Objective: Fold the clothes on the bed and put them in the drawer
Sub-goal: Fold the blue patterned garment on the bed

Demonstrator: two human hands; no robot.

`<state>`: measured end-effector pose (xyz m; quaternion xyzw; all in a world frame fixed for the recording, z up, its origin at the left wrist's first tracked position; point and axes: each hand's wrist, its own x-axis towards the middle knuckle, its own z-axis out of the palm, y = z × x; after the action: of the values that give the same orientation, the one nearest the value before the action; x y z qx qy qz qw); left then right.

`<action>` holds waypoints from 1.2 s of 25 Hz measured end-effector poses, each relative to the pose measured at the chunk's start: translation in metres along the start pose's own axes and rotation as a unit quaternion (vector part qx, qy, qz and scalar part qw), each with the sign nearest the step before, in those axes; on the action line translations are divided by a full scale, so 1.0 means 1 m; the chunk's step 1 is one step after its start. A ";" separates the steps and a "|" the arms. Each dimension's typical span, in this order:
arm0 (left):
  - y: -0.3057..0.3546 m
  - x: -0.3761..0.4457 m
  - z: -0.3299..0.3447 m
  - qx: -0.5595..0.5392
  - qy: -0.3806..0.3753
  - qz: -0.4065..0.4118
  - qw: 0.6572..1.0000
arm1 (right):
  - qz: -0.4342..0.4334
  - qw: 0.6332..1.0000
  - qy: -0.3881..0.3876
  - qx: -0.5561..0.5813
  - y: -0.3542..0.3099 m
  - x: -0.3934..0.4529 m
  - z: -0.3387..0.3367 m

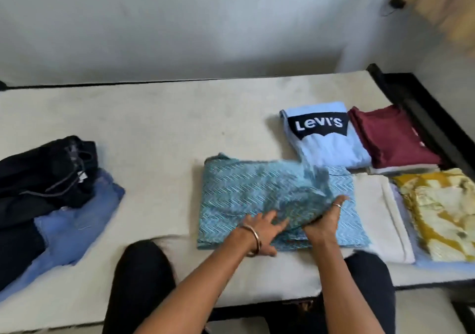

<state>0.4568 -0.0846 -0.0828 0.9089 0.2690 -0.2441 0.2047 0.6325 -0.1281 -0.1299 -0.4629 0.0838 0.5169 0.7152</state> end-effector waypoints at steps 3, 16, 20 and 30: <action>-0.008 0.012 0.026 -0.010 -0.012 -0.037 0.999 | -0.016 0.992 0.053 -0.110 -0.001 0.008 -0.030; -0.091 0.022 0.071 -0.346 0.196 -0.392 0.829 | -0.093 0.891 0.361 -0.258 -0.047 0.013 -0.076; -0.084 0.022 0.071 -0.413 0.176 -0.503 0.739 | -0.184 0.713 0.364 -0.571 -0.029 -0.010 -0.018; -0.079 -0.024 0.048 -0.761 0.119 -0.161 0.617 | -0.036 0.671 -0.081 -0.736 0.108 -0.037 0.115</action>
<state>0.3767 -0.0575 -0.1265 0.3903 0.5228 0.1296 0.7467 0.4859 -0.0626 -0.1055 -0.7985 -0.3988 0.4199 0.1643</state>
